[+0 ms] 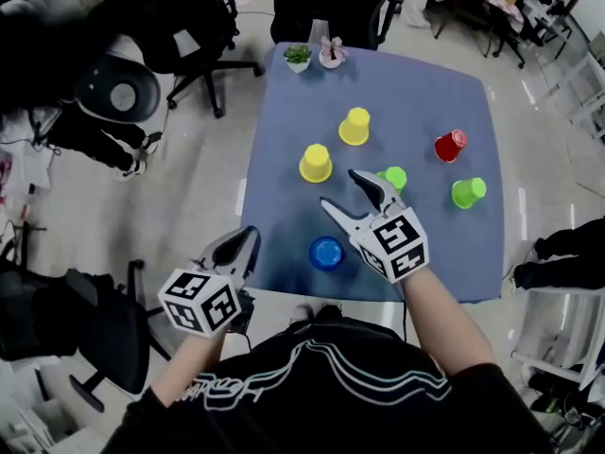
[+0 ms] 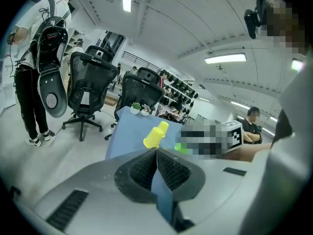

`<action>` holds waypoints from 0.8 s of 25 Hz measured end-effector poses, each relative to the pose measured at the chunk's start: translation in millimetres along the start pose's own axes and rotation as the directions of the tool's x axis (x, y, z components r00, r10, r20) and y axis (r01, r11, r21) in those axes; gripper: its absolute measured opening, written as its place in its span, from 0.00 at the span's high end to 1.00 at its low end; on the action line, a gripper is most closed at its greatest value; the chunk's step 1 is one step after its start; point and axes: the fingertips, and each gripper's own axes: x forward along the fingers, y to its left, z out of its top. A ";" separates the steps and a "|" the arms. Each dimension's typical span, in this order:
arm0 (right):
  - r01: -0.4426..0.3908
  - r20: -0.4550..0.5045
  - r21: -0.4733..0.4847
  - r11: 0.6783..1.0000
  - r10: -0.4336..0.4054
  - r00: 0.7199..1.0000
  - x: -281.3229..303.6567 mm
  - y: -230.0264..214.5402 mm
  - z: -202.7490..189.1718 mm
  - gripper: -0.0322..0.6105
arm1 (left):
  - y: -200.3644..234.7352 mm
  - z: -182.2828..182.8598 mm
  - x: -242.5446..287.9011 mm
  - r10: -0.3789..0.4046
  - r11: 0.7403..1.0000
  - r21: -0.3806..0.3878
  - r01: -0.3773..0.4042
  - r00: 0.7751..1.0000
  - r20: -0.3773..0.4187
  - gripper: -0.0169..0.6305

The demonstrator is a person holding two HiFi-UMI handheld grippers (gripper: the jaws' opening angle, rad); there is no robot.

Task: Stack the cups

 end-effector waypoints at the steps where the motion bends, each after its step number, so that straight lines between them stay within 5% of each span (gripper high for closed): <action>1: 0.004 -0.005 0.002 1.000 -0.004 1.000 5.6 -3.3 -0.5 0.50 | 1.9 1.5 1.3 0.005 1.000 -0.004 -0.005 1.000 0.003 0.94; 20: 0.034 -0.086 -0.019 0.999 -0.036 0.996 84.6 -38.3 -26.3 0.50 | 35.6 6.6 9.6 0.079 0.995 -0.069 -0.077 0.997 0.026 0.93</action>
